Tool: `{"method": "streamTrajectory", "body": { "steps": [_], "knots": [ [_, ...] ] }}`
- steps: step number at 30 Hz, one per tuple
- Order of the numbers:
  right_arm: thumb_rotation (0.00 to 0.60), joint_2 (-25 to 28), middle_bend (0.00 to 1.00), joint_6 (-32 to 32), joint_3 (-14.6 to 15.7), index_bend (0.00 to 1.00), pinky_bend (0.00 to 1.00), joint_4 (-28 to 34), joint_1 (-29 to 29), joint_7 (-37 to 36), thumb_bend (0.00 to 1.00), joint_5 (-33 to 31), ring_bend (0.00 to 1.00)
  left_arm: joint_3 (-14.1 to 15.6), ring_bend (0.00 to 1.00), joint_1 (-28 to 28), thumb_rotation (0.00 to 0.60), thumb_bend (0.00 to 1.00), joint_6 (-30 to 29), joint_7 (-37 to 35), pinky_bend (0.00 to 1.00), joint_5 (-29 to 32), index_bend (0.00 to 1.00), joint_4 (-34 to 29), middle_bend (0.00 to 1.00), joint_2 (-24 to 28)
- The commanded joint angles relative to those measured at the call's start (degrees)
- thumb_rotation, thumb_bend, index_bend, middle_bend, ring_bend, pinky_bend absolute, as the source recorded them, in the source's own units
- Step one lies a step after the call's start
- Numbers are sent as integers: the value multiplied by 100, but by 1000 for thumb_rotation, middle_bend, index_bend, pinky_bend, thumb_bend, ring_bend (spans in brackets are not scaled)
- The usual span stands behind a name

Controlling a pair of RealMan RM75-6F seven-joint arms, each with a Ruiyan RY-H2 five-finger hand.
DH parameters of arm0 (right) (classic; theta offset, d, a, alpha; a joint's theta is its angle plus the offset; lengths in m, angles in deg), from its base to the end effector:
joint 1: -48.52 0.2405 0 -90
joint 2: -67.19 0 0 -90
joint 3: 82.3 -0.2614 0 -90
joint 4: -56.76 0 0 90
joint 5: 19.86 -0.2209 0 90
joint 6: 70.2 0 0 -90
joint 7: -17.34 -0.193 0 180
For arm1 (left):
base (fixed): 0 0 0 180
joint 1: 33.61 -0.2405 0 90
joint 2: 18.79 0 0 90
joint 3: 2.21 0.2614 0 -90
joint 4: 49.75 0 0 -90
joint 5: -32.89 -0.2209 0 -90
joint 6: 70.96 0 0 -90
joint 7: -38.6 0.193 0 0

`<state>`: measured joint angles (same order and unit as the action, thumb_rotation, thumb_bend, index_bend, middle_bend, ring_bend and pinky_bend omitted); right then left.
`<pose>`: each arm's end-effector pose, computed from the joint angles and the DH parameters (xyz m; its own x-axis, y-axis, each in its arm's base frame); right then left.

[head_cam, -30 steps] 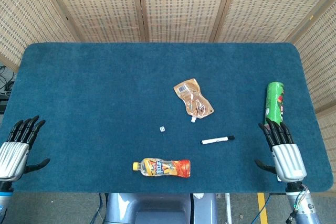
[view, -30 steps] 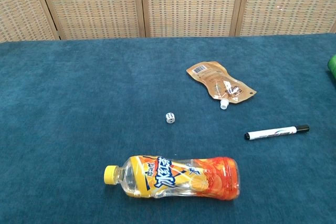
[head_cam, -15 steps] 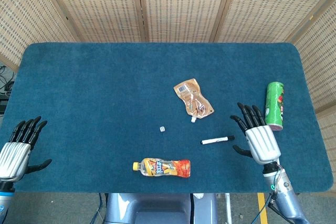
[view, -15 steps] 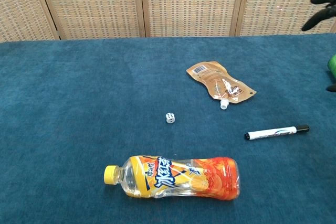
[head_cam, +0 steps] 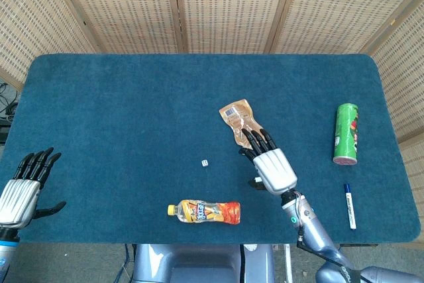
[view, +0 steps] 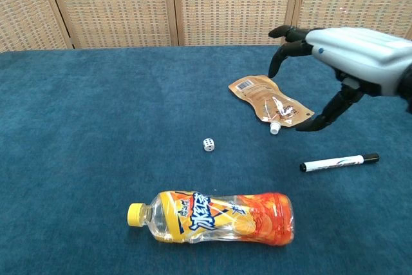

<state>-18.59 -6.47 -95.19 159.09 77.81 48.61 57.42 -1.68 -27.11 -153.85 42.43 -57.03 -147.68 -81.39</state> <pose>-0.1056 -0.3266 -0.0036 0.4154 -0.0925 0.9049 -0.8326 -0.4392 0.3374 -0.2913 0.2237 0.1285 0.4048 0.0875 0.9102 0.9120 -0.1102 -0.3950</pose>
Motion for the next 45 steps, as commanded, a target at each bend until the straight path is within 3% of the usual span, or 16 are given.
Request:
{"method": "streamTrajectory", "body": {
  "steps": [1,14,21,45],
  "knots": [
    [600,-357,0,-160,17,350,0,-241,246,264,229,-207,0,6,0,7,600,115,16,-13,0,-2,0,4,0,-3],
    [600,-1064,0,-527,-72,387,0,-1022,848,662,259,-892,0,37,0,40,600,114,107,-69,0,7,0,31,0,-25],
    [600,-1361,0,-717,-109,392,0,-1514,1110,667,361,-1278,0,44,0,65,600,115,167,-111,0,33,0,66,0,-41],
    [600,-2049,0,-984,-306,392,0,-2374,1887,736,363,-1818,0,45,0,105,600,114,259,-282,0,110,0,116,0,-37]
  ]
}}
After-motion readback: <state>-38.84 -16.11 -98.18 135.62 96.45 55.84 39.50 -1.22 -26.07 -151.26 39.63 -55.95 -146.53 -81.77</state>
